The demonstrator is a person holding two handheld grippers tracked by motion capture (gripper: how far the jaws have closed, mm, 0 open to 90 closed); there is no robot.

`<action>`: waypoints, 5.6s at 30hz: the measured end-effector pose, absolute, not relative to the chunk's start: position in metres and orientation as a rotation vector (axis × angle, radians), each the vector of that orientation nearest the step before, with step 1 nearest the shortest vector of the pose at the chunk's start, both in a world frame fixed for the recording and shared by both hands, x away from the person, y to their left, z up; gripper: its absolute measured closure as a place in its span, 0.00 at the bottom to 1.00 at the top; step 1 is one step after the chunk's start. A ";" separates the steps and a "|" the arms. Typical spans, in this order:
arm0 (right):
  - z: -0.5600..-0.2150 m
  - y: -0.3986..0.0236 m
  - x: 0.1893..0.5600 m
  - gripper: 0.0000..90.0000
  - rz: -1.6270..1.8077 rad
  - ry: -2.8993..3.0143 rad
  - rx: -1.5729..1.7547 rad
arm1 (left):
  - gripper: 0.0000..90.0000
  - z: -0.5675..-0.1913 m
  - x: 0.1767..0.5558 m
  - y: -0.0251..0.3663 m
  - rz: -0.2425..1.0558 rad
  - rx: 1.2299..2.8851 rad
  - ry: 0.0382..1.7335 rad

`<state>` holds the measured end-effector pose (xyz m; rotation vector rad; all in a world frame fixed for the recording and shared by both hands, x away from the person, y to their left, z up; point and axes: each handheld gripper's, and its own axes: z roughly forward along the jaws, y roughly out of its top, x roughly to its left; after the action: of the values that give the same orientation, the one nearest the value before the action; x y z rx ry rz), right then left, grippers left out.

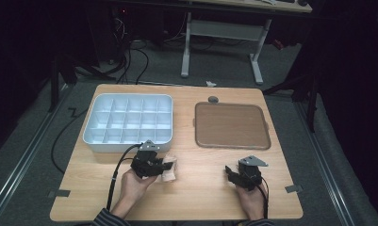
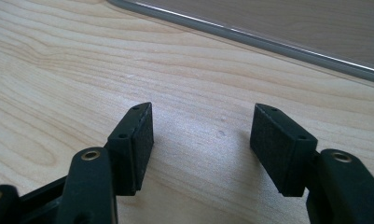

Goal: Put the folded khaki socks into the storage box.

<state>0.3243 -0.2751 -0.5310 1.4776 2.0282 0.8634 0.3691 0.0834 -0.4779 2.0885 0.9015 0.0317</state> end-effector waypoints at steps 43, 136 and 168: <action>-0.531 -0.275 0.324 0.44 0.863 2.030 1.476 | 0.80 -0.436 0.388 0.107 0.100 2.063 0.892; -0.531 -0.275 0.325 0.44 0.863 2.030 1.474 | 0.80 -0.429 0.467 0.193 0.214 2.034 1.100; -0.531 -0.275 0.325 0.43 0.863 2.029 1.475 | 0.81 -0.456 0.482 0.194 0.139 2.108 1.170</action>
<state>0.3248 -0.2748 -0.5311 1.4746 2.0289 0.8632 0.4820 0.1942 -0.4563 2.1076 1.1698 0.1386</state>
